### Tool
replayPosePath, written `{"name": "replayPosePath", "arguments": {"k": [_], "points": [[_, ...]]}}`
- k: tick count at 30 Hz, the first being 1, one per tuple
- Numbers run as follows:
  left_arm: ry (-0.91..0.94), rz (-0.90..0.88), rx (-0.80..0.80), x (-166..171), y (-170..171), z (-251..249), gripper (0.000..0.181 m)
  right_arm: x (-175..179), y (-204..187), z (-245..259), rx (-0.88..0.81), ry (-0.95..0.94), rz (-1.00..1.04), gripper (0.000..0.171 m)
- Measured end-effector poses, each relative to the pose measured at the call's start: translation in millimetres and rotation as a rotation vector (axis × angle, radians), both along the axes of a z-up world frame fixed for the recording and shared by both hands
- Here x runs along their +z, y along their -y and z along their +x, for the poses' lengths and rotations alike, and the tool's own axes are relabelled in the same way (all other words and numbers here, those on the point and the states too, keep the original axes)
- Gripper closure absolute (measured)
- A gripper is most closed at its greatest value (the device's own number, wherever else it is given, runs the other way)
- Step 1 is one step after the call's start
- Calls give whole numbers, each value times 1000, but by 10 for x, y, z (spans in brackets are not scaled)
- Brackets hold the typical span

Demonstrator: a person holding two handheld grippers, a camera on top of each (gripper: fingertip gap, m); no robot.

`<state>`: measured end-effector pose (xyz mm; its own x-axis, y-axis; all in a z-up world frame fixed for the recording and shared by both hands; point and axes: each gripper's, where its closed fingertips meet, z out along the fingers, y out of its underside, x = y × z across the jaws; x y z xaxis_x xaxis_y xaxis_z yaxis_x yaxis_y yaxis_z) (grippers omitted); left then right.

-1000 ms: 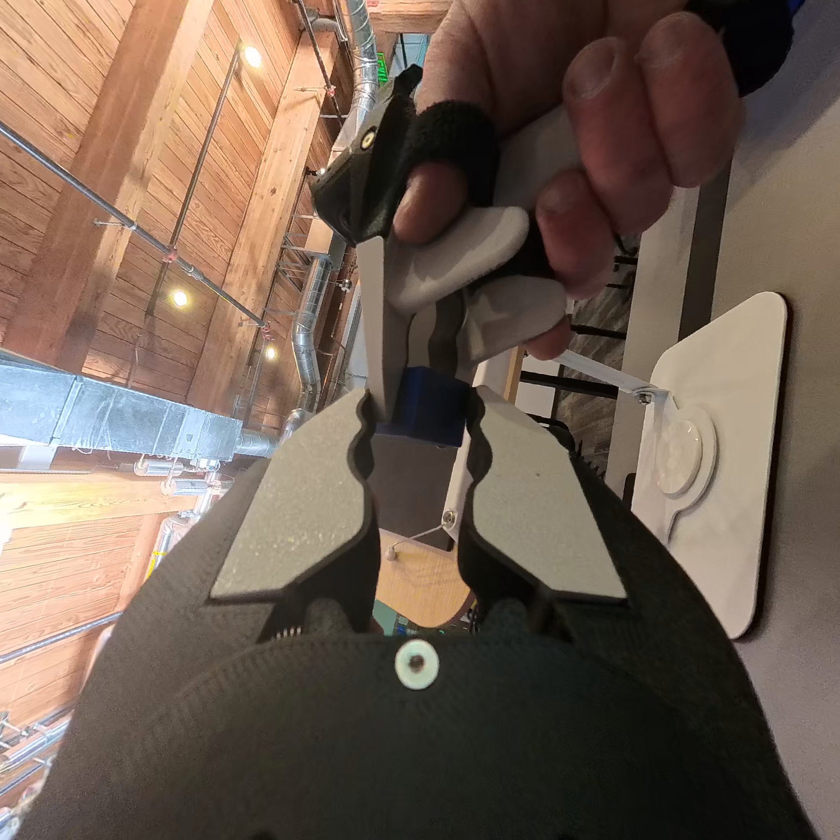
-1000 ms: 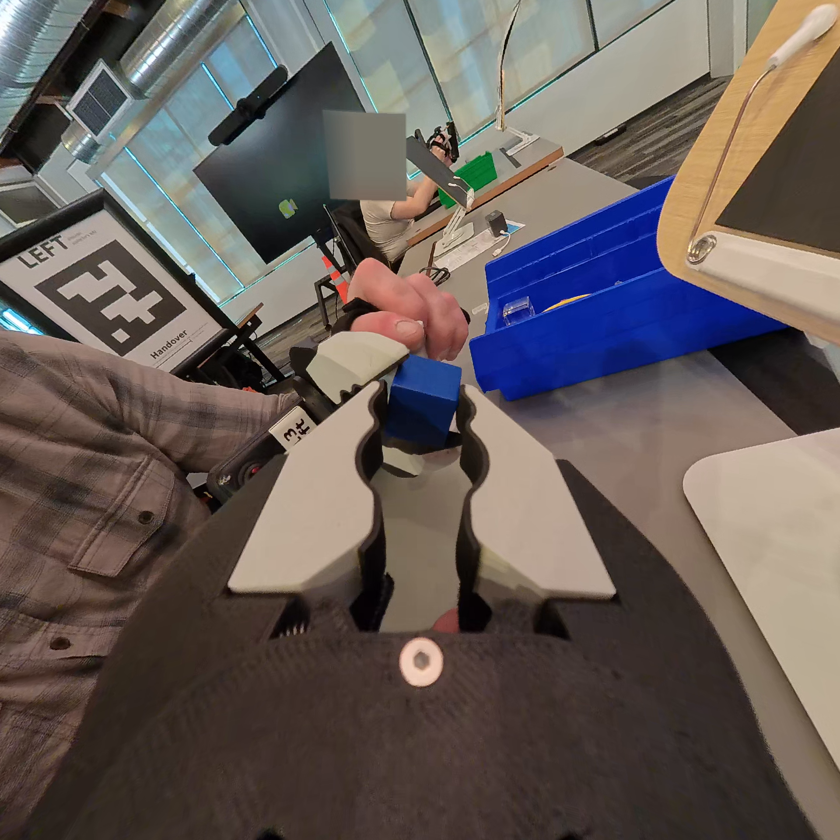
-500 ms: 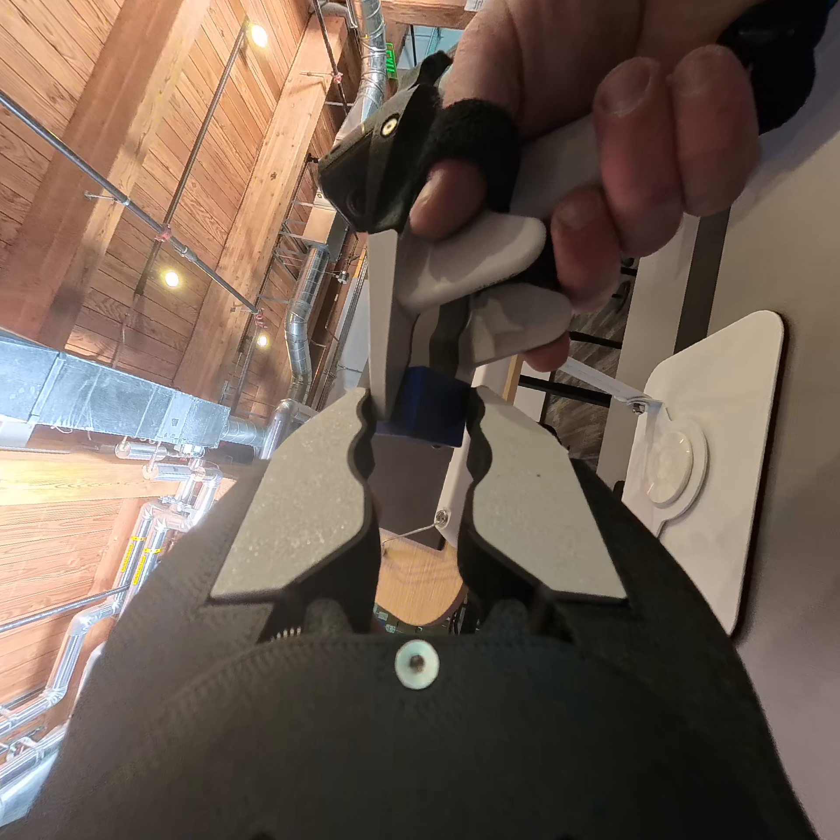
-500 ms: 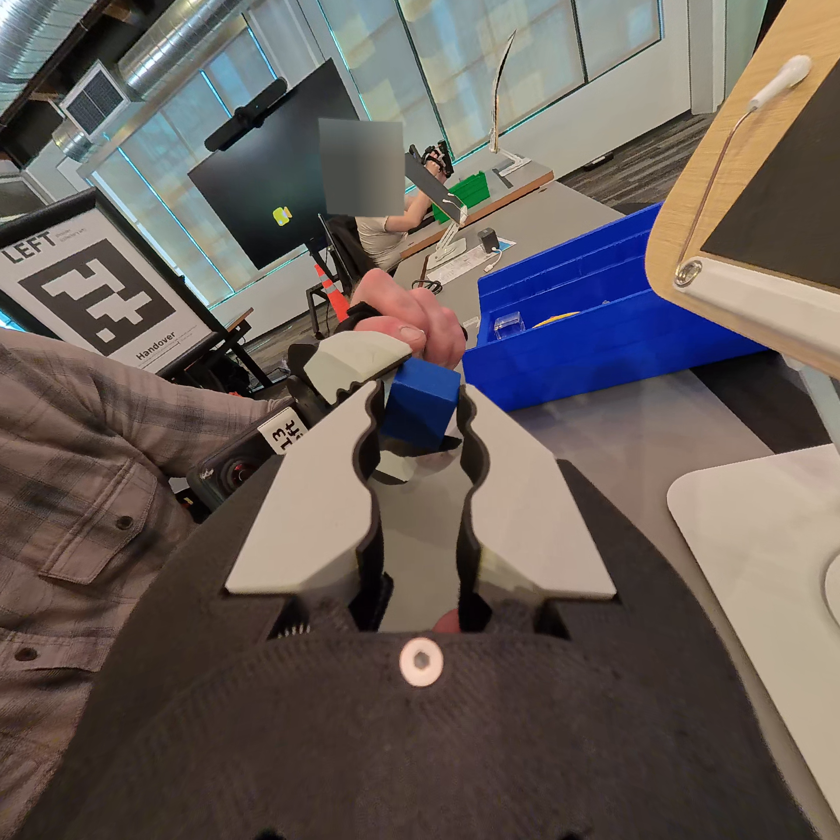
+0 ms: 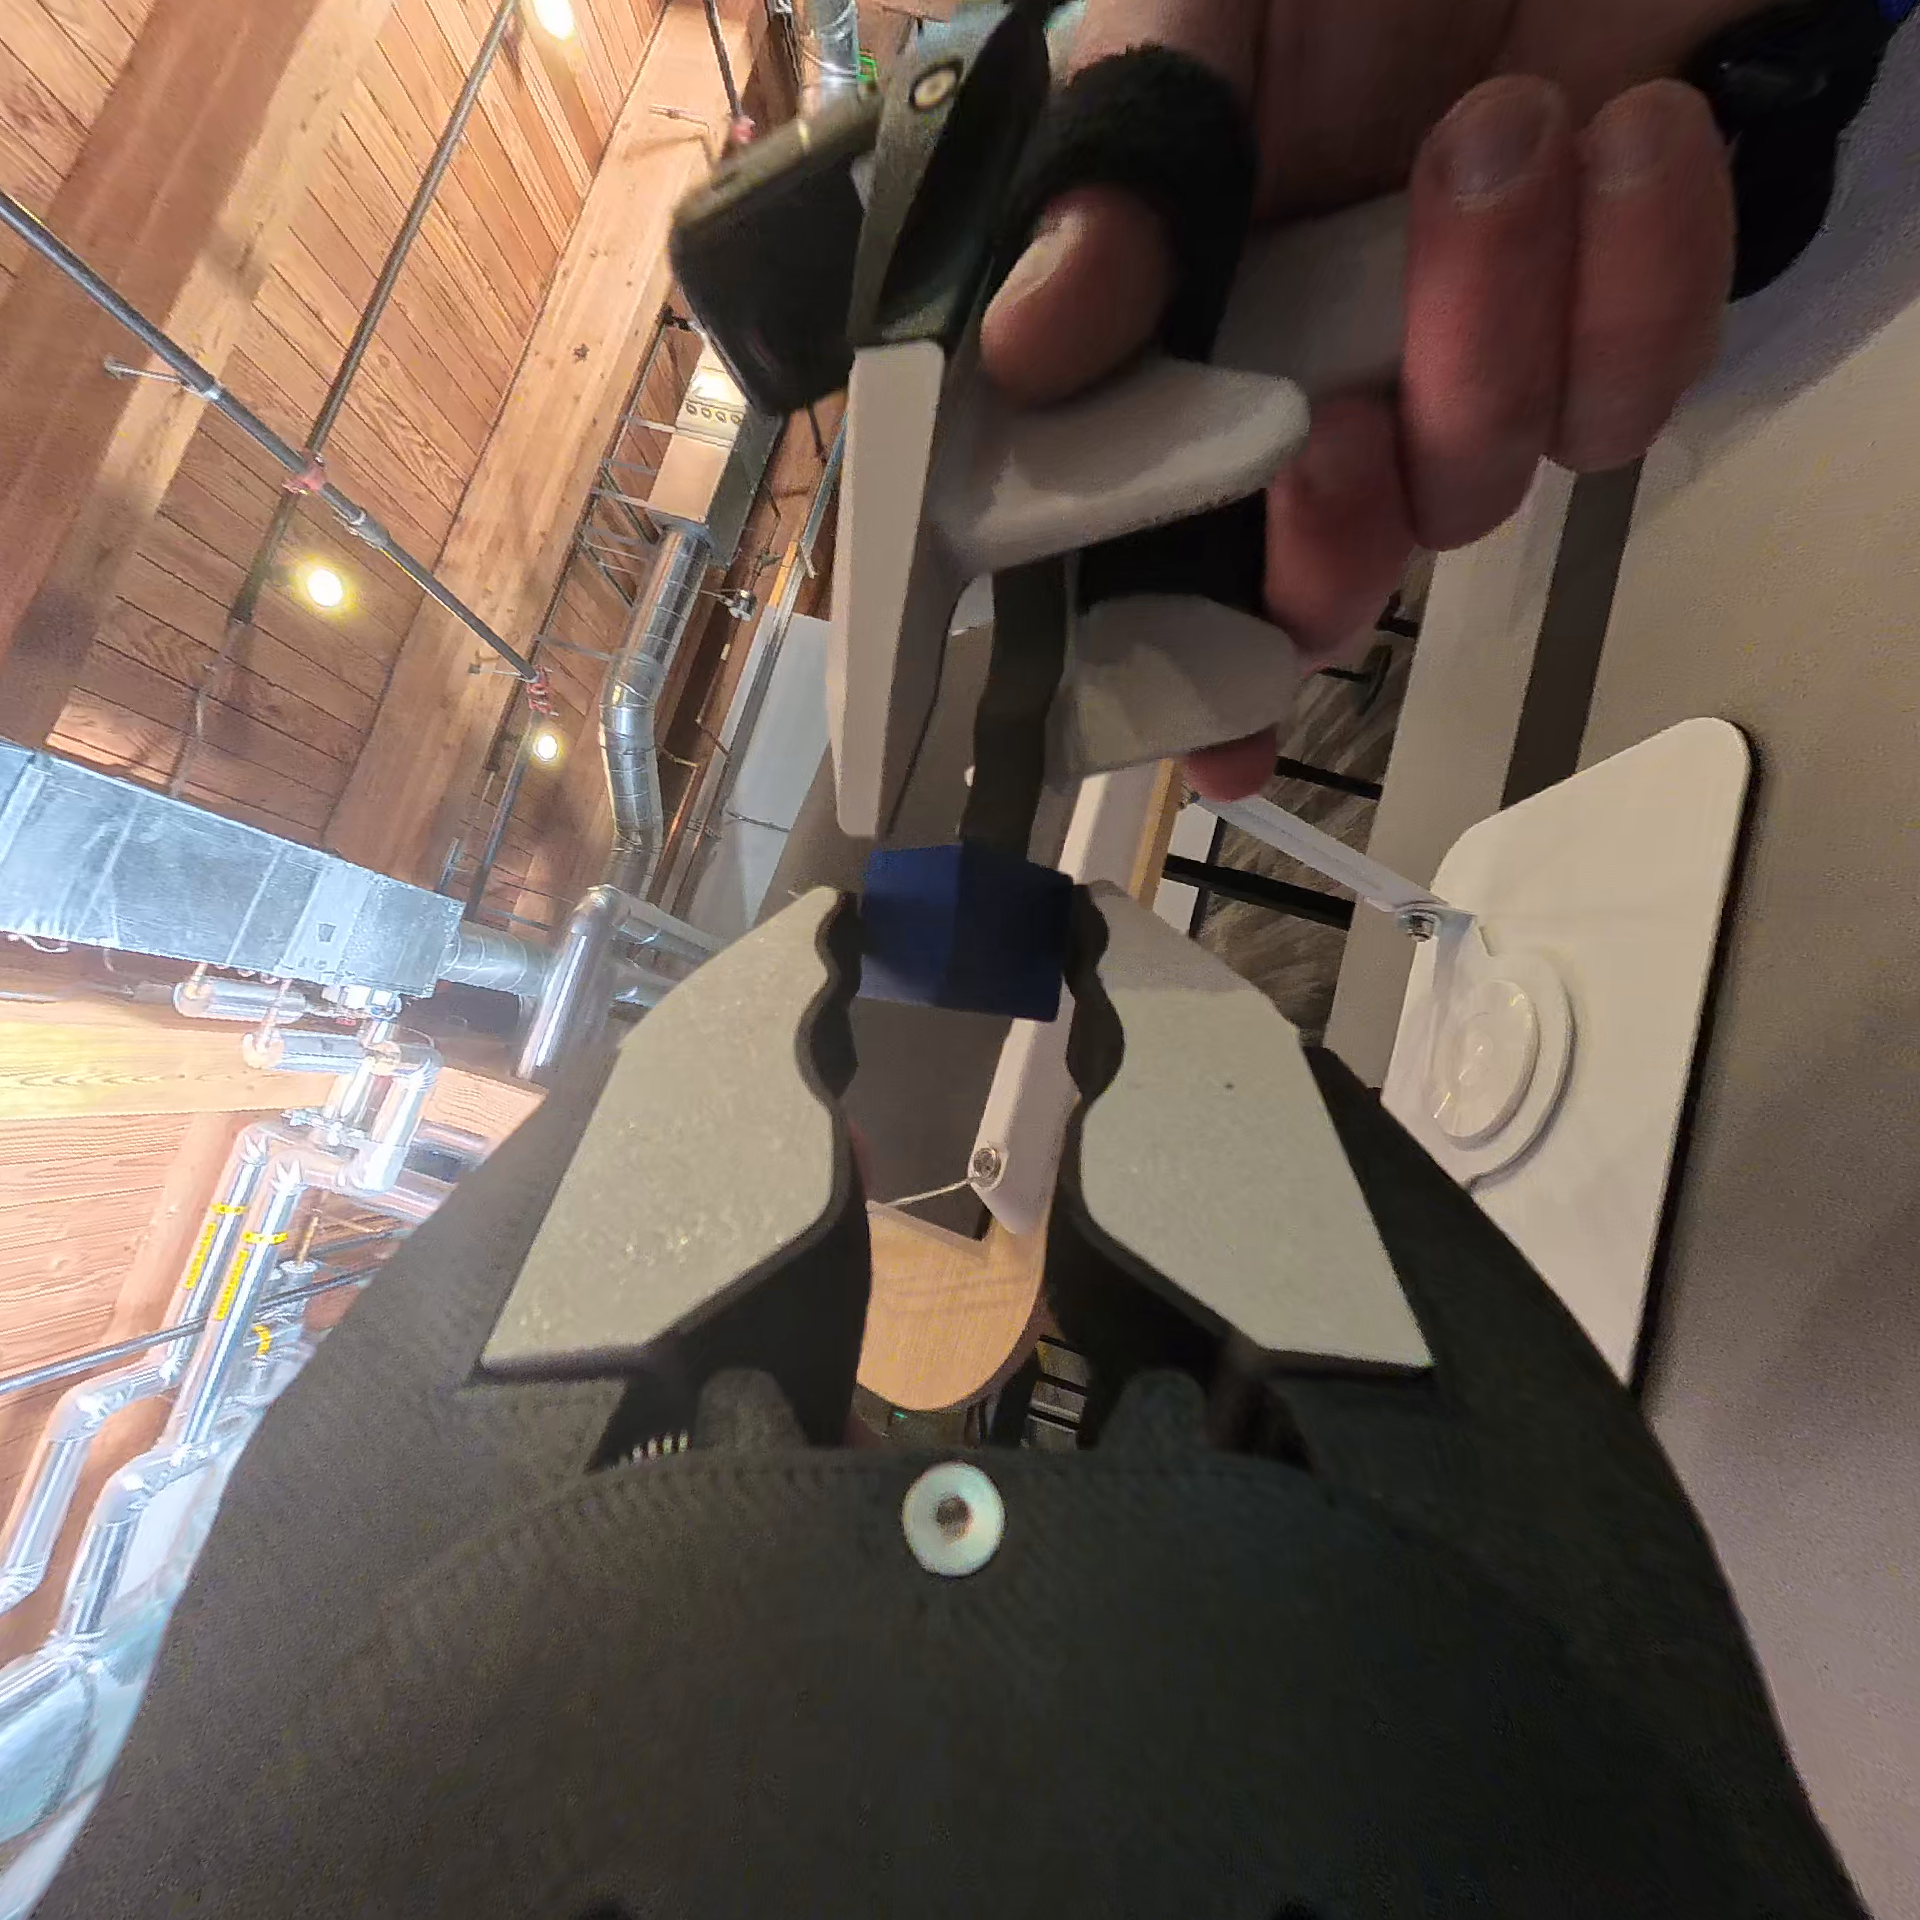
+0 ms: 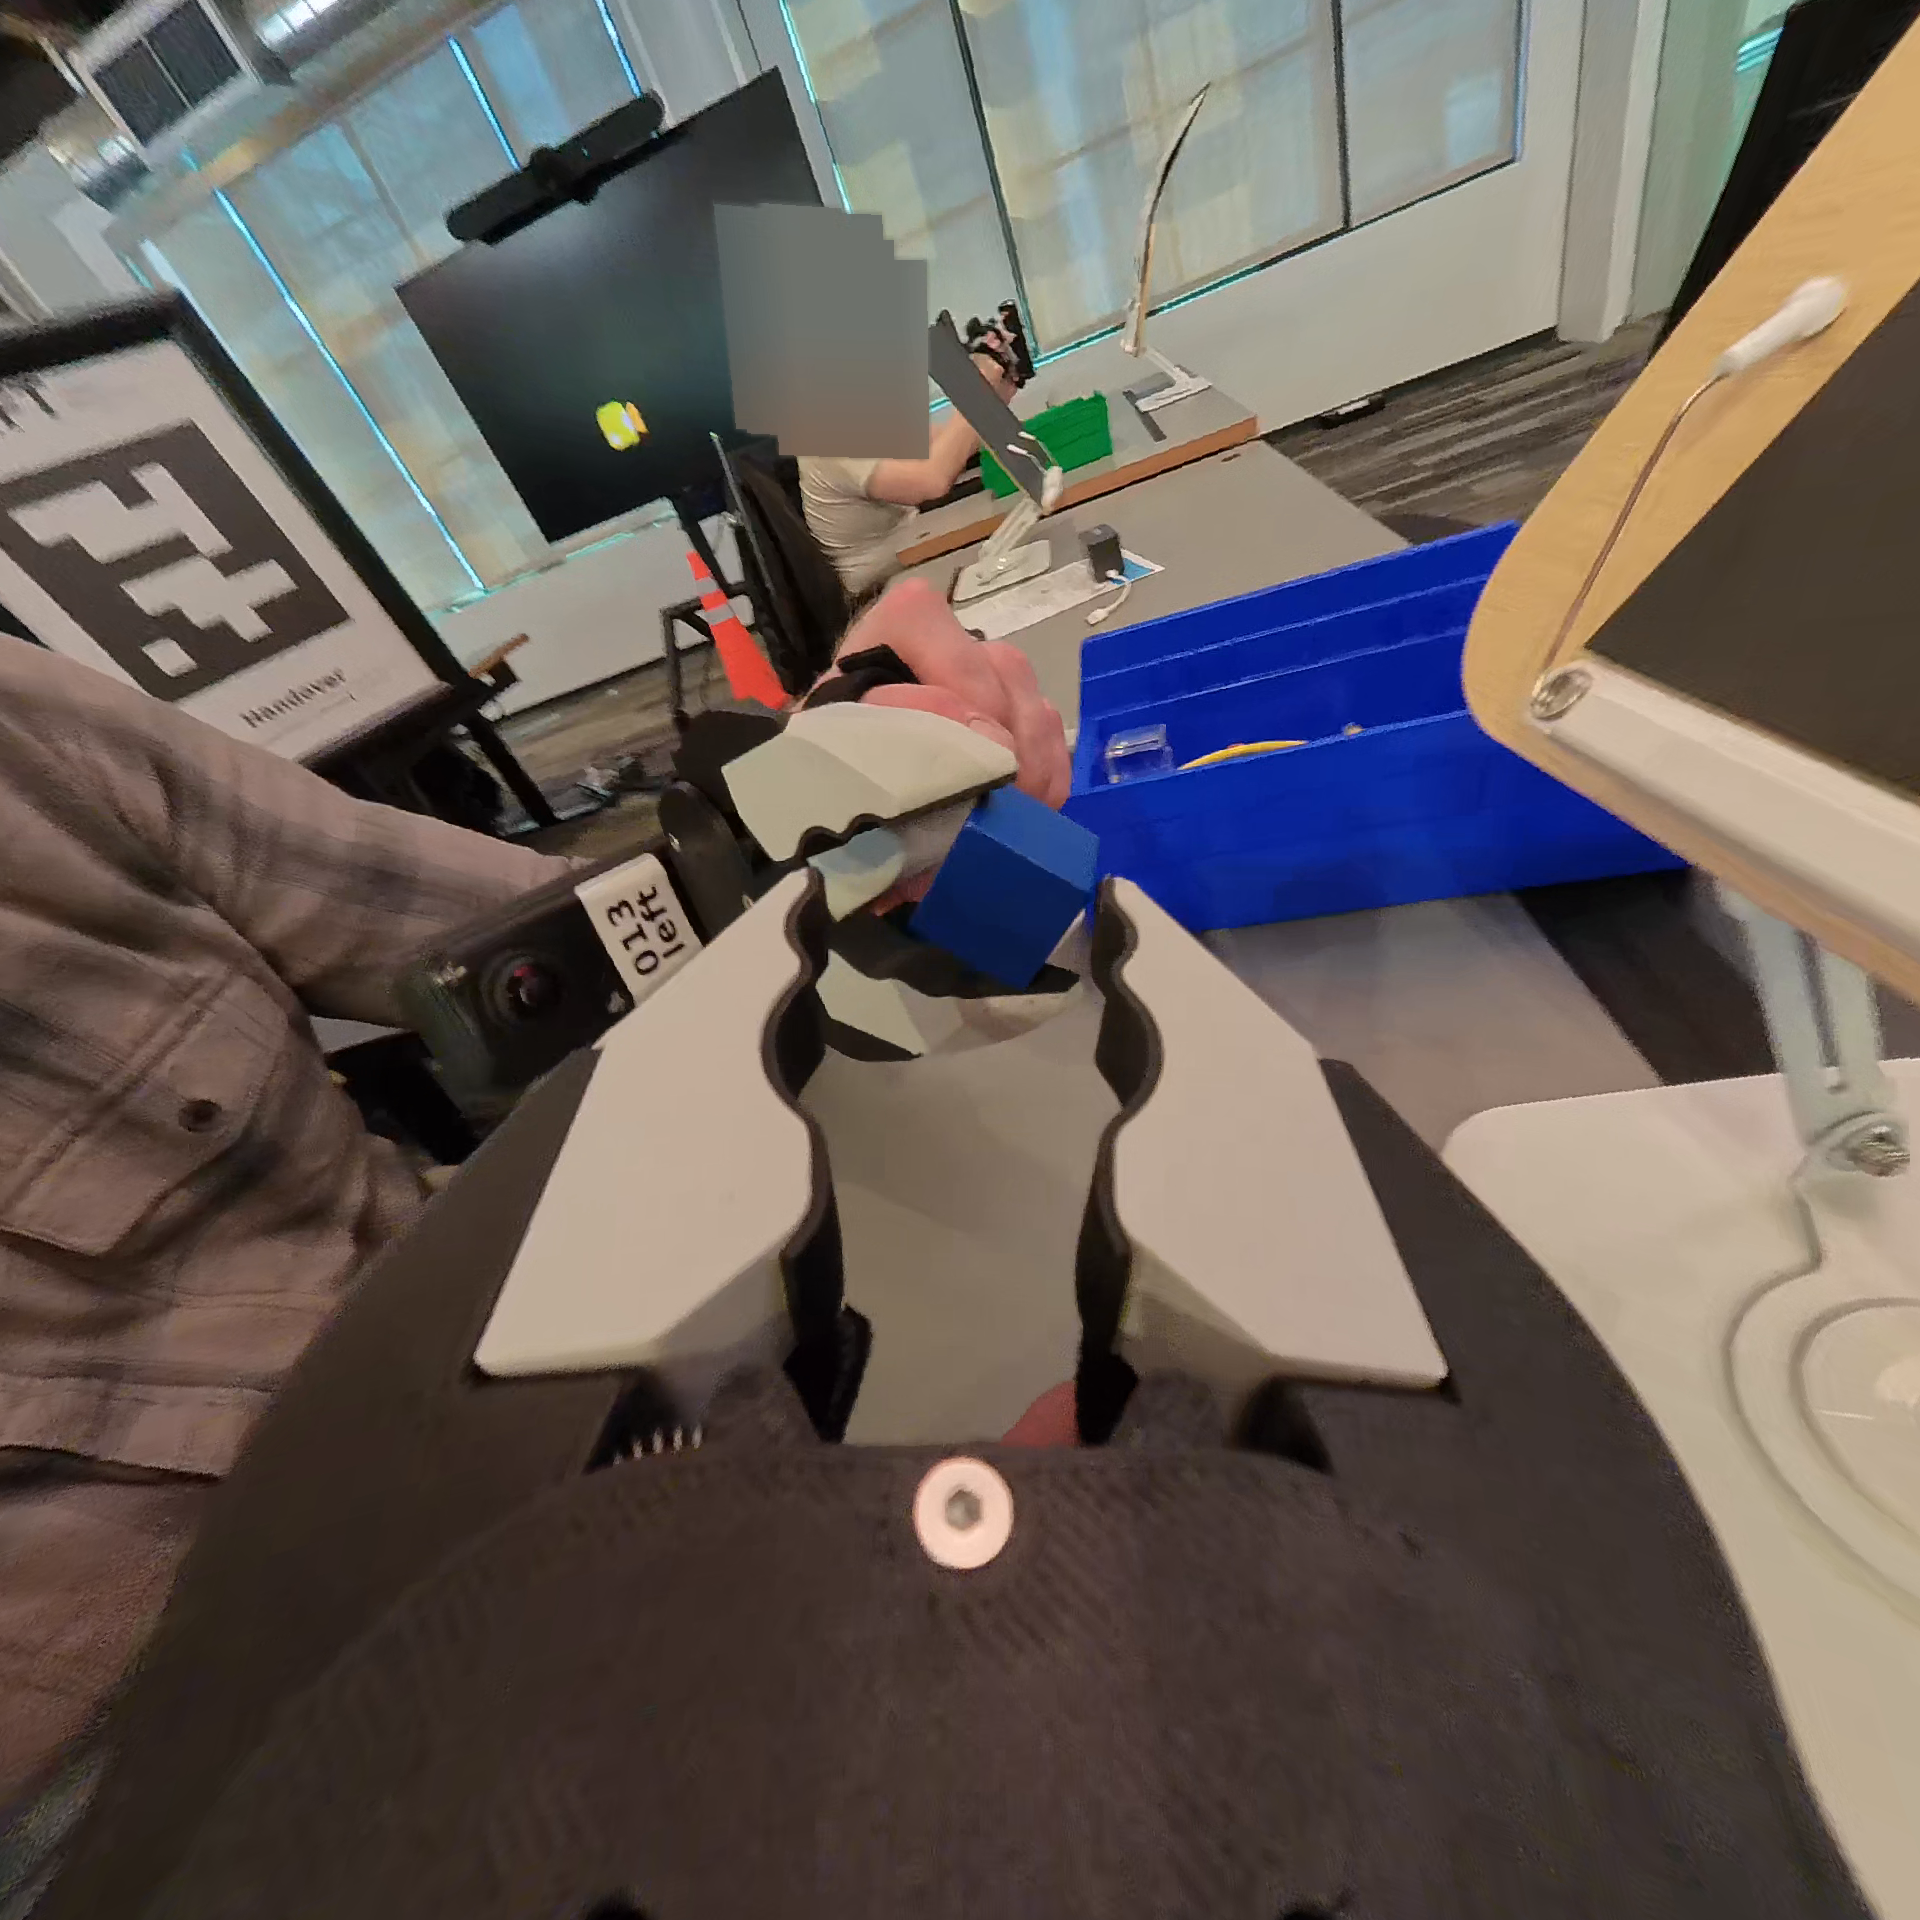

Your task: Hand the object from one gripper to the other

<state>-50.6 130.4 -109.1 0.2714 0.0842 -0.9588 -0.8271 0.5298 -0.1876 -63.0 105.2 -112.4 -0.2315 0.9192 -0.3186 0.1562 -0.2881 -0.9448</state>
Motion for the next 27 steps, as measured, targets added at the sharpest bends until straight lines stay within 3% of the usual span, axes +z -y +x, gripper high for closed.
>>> {"name": "replayPosePath", "arguments": {"k": [13,27], "points": [[64,-199,-38,-37,-5,34,144,47,-67,100,-142,78,422,114],[63,-224,-49,-43,23,79,144,-25,-55,12,-161,103,558,144]]}}
